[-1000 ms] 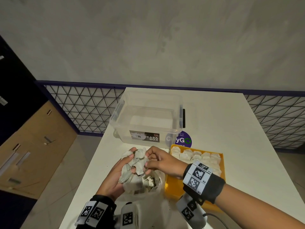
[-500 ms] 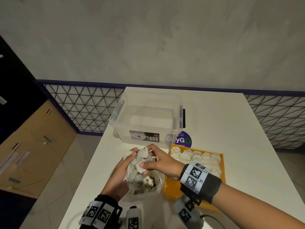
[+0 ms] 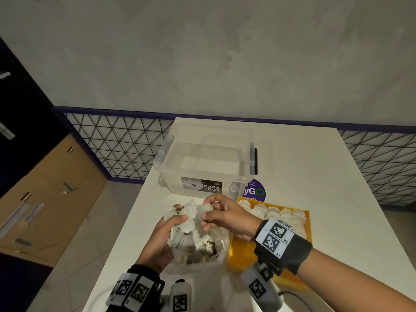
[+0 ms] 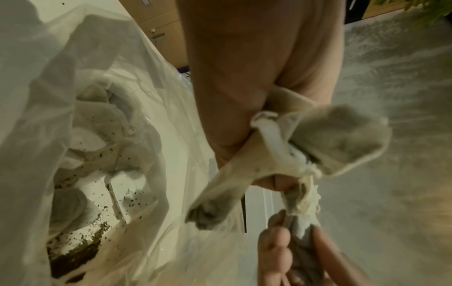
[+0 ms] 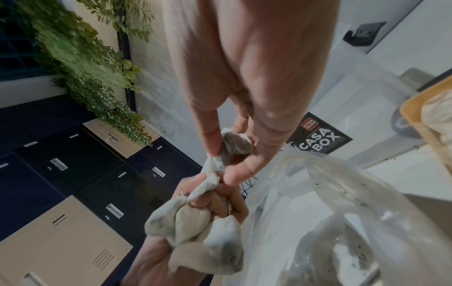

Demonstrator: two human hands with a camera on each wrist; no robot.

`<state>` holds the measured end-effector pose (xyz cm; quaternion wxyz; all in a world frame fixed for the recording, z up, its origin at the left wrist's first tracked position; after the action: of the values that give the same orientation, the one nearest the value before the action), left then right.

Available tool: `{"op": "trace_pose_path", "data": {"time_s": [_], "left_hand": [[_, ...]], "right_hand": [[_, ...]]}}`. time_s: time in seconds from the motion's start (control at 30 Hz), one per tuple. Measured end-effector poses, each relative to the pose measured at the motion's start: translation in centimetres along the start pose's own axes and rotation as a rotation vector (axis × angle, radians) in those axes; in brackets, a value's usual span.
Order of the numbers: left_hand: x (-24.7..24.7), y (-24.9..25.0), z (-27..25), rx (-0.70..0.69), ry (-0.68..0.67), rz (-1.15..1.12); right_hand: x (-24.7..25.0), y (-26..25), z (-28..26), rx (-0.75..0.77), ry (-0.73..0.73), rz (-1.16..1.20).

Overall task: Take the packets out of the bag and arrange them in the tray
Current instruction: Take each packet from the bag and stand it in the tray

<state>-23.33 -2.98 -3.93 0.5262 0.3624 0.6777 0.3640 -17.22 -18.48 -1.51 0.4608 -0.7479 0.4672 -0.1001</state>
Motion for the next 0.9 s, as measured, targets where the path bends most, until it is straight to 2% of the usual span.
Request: {"op": "trace_pose_path", "data": {"time_s": [0.2, 0.33, 0.47, 0.6, 0.73, 0.9], "left_hand": [[0.3, 0.3, -0.4, -0.01, -0.03, -0.031], [0.6, 0.2, -0.3, -0.021, 0.023, -0.008], [0.3, 0.4, -0.6, -0.03, 0.016, -0.057], [0.6, 0.4, -0.3, -0.005, 0.028, -0.124], [0.8, 0.4, -0.5, -0.03, 0.016, -0.059], [0.7, 0.5, -0.7, -0.026, 0.019, -0.012]], "right_hand": [[0.6, 0.1, -0.2, 0.049, 0.098, -0.124], [0.4, 0.4, -0.3, 0.063, 0.037, -0.139], [0.0, 0.3, -0.6, 0.054, -0.001, -0.168], [-0.1, 0.3, -0.5, 0.023, -0.043, -0.013], [-0.3, 0.1, -0.6, 0.032, -0.071, 0.036], [-0.5, -0.2, -0.5, 0.088, -0.017, -0.05]]}}
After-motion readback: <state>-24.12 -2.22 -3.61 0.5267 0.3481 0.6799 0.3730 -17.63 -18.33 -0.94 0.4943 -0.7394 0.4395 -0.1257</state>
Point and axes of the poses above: each hand's wrist, its own z-axis towards the middle knuckle, its own x-axis out of the back of the hand, y = z × x, the point moved 2 cm from there along z, towards the middle knuckle, and after that the axes turned 14 degrees about -x, right-handed, at the moved point
